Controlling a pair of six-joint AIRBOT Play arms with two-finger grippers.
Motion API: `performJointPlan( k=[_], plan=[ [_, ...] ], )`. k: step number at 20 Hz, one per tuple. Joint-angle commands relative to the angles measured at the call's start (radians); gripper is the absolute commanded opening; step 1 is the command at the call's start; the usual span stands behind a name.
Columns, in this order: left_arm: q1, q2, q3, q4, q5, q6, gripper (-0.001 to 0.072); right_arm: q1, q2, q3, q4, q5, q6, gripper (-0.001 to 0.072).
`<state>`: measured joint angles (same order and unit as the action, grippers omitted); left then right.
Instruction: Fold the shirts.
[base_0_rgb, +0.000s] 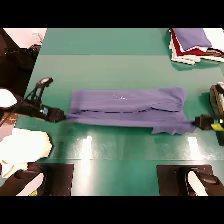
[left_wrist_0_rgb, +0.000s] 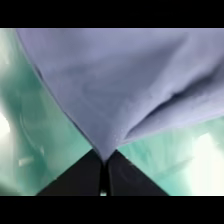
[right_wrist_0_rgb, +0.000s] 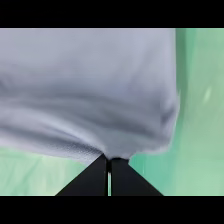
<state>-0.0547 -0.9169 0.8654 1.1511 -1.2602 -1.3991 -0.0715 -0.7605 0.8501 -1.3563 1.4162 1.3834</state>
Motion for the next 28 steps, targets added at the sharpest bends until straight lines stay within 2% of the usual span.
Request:
performJointPlan(
  k=[1, 8, 13, 14, 15, 16, 17, 19, 22, 23, 24, 26, 28],
  plan=[
    [0.000, -0.110, 0.103, -0.006, 0.122, -0.016, 0.0022, 0.080, -0.227, 0.181, 0.002, -0.072, 0.005, 0.0020],
    [0.000, -0.391, 0.251, -0.008, 0.274, -0.019, 0.0022, 0.111, -0.584, 0.534, 0.002, -0.128, 0.005, 0.0020],
    [0.000, -0.471, 0.263, -0.008, 0.416, -0.024, 0.0023, 0.111, -0.782, 0.716, 0.002, -0.151, 0.008, 0.0022],
    [0.000, -0.472, 0.263, -0.008, 0.444, -0.043, 0.0061, 0.108, -0.821, 0.747, 0.003, -0.179, 0.033, 0.0044],
    [0.000, -0.472, 0.269, -0.009, 0.465, -0.044, 0.0384, 0.099, -0.856, 0.779, 0.019, -0.187, 0.050, 0.0253],
    [0.001, -0.472, 0.280, -0.008, 0.462, -0.055, 0.0669, 0.081, -0.892, 0.819, 0.068, -0.172, 0.050, 0.0477],
    [0.004, -0.472, 0.303, -0.007, 0.430, -0.064, 0.0707, 0.057, -0.918, 0.851, 0.136, -0.141, 0.045, 0.0489],
    [0.003, -0.468, 0.363, 0.020, 0.312, -0.060, 0.0707, 0.000, -0.933, 0.868, 0.252, -0.055, -0.003, 0.0489],
    [0.003, -0.465, 0.400, 0.011, 0.167, -0.060, 0.0707, -0.080, -0.906, 0.791, 0.290, 0.064, -0.060, 0.0489],
    [0.003, -0.466, 0.399, 0.011, 0.149, -0.060, 0.0707, -0.107, -0.890, 0.748, 0.291, 0.077, -0.069, 0.0528],
    [0.003, -0.466, 0.397, 0.008, 0.139, -0.060, 0.0707, -0.134, -0.872, 0.698, 0.292, 0.080, -0.073, 0.0713],
    [0.003, -0.466, 0.398, -0.014, 0.138, -0.060, 0.0707, -0.183, -0.850, 0.611, 0.302, 0.077, -0.090, 0.0719],
    [0.003, -0.466, 0.397, -0.063, 0.149, -0.060, 0.0707, -0.223, -0.854, 0.537, 0.397, 0.075, -0.151, 0.0718]
  ],
)
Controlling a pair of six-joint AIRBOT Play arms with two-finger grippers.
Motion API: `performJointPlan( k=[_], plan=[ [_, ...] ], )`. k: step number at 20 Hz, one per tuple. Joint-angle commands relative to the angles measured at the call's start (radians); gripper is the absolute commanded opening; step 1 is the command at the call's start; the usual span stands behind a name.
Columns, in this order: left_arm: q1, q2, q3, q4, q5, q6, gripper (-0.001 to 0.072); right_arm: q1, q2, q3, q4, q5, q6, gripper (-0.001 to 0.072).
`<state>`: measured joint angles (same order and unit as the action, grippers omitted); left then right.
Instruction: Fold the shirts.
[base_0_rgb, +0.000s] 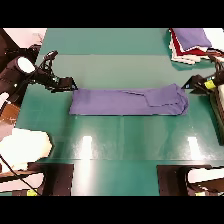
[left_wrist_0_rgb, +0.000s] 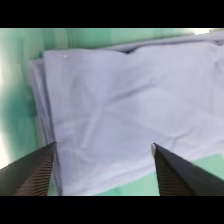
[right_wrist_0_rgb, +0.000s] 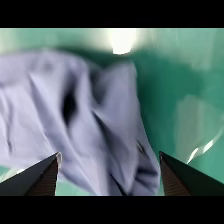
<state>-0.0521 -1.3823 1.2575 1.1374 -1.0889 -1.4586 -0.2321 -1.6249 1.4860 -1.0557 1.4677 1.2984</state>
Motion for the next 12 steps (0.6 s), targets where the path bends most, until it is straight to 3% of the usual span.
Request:
performJointPlan(
  k=[1, 9, 12],
  plan=[
    [0.001, -0.001, 0.005, -0.071, -0.019, 0.000, 0.0707, -0.079, 0.005, -0.138, 0.140, 0.001, -0.091, 0.0716],
    [-0.082, -0.002, 0.005, -0.083, -0.004, -0.001, 0.0707, -0.100, -0.175, -0.136, 0.240, -0.011, -0.156, 0.0709],
    [-0.119, -0.002, 0.005, -0.084, 0.008, -0.001, 0.0707, -0.075, -0.224, -0.107, 0.277, 0.010, -0.176, 0.0635]
  ],
)
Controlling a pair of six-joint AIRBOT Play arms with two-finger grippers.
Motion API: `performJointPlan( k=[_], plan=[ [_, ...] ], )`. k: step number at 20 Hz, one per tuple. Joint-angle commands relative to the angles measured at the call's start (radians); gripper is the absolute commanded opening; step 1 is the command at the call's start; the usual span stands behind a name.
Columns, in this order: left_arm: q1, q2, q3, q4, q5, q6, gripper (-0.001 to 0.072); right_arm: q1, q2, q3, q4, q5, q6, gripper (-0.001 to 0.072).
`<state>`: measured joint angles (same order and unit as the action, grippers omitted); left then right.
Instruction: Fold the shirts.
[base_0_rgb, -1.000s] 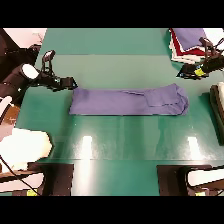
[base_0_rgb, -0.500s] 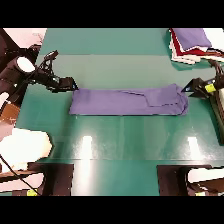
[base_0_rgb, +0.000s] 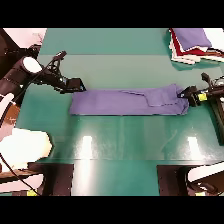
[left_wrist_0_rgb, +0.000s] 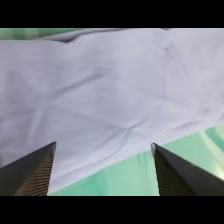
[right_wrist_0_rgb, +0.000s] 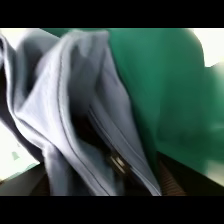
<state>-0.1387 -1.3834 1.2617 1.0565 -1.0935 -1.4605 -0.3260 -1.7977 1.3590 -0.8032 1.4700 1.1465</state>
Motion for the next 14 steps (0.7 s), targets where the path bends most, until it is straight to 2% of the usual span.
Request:
performJointPlan(
  k=[1, 2, 4, 5, 6, 8, 9, 10, 11, 12, 14],
  plan=[
    [-0.045, -0.001, 0.001, -0.002, 0.019, 0.001, 0.0707, 0.031, -0.058, 0.013, 0.024, 0.006, -0.043, 0.0534],
    [-0.056, -0.001, 0.001, -0.002, 0.027, 0.001, 0.0706, 0.041, -0.063, 0.006, 0.024, 0.007, -0.069, 0.0399],
    [-0.082, -0.008, 0.002, -0.003, 0.045, -0.006, 0.0706, 0.058, -0.063, -0.010, 0.024, 0.000, -0.129, 0.0069],
    [-0.097, -0.016, 0.002, -0.003, 0.056, -0.011, 0.0705, 0.059, -0.062, -0.009, 0.026, 0.000, -0.135, 0.0023],
    [-0.111, -0.024, 0.002, -0.003, 0.068, -0.020, 0.0693, 0.058, -0.062, 0.002, 0.025, 0.009, -0.135, 0.0021],
    [-0.144, -0.054, 0.008, -0.019, 0.097, -0.023, 0.0281, 0.058, -0.055, 0.045, 0.023, 0.057, -0.118, 0.0021],
    [-0.161, -0.068, 0.010, -0.041, 0.134, -0.022, 0.0232, 0.058, -0.035, 0.068, 0.023, 0.069, -0.098, 0.0021],
    [-0.174, -0.084, 0.016, -0.064, 0.174, -0.023, 0.0232, 0.059, -0.011, 0.089, 0.024, 0.080, -0.080, 0.0020],
    [-0.188, -0.107, 0.036, -0.086, 0.206, -0.024, 0.0161, 0.066, 0.019, 0.114, 0.025, 0.100, -0.050, 0.0020],
    [-0.200, -0.129, 0.062, -0.102, 0.224, -0.016, 0.0019, 0.069, 0.050, 0.137, 0.025, 0.131, -0.011, 0.0021],
    [-0.232, -0.185, 0.131, -0.126, 0.250, -0.013, 0.0021, 0.089, 0.128, 0.174, 0.026, 0.161, 0.039, 0.0021]
  ],
)
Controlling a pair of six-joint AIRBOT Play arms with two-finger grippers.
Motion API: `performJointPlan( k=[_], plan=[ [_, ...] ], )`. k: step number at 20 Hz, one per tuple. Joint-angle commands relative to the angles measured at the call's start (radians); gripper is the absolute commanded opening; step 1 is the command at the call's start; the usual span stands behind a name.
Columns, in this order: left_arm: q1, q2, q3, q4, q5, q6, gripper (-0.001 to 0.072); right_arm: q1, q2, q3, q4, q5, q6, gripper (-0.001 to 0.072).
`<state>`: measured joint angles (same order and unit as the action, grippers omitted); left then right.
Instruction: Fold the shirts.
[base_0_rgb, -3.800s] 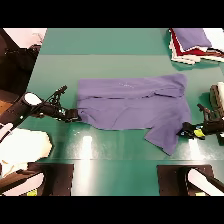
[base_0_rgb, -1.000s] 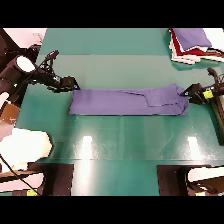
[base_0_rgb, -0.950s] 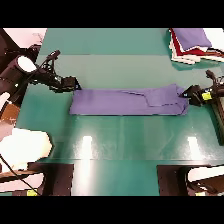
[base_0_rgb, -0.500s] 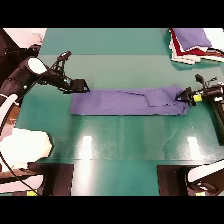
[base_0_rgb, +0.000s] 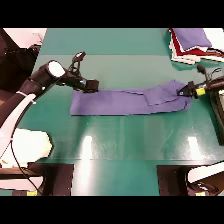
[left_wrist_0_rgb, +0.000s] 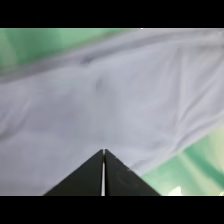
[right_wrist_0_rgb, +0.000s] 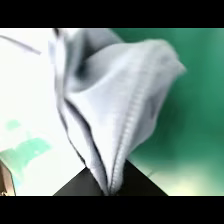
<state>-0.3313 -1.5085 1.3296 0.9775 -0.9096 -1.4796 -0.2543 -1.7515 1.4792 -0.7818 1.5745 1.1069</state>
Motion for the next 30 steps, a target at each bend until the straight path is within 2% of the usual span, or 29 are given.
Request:
performJointPlan(
  k=[1, 6, 12, 18, 21, 23, 27, 30],
  plan=[
    [-0.055, -0.091, 0.100, -0.050, 0.062, 0.006, 0.0021, 0.032, 0.118, 0.068, 0.004, 0.054, 0.105, 0.0020],
    [-0.153, -0.280, 0.288, -0.053, 0.023, -0.011, 0.0021, 0.159, 0.200, 0.224, 0.004, 0.069, 0.221, 0.0020],
    [-0.249, -0.495, 0.458, -0.102, 0.011, -0.018, 0.0021, 0.385, 0.200, 0.423, 0.003, 0.066, 0.286, 0.0020],
    [-0.258, -0.557, 0.542, -0.130, 0.087, -0.066, 0.0021, 0.515, 0.194, 0.484, -0.007, 0.021, 0.291, 0.0020],
    [-0.241, -0.542, 0.542, -0.117, 0.033, -0.066, 0.0021, 0.541, 0.176, 0.484, -0.007, 0.011, 0.252, 0.0020],
    [-0.207, -0.517, 0.542, -0.053, -0.037, -0.066, 0.0020, 0.562, 0.159, 0.484, -0.006, -0.006, 0.251, 0.0020],
    [-0.105, -0.413, 0.542, 0.198, -0.182, -0.077, 0.0020, 0.635, 0.098, 0.483, -0.004, -0.028, 0.232, 0.0020],
    [0.011, -0.311, 0.542, 0.294, -0.255, -0.070, 0.0021, 0.741, 0.040, 0.483, -0.002, -0.094, 0.217, 0.0020]
  ],
)
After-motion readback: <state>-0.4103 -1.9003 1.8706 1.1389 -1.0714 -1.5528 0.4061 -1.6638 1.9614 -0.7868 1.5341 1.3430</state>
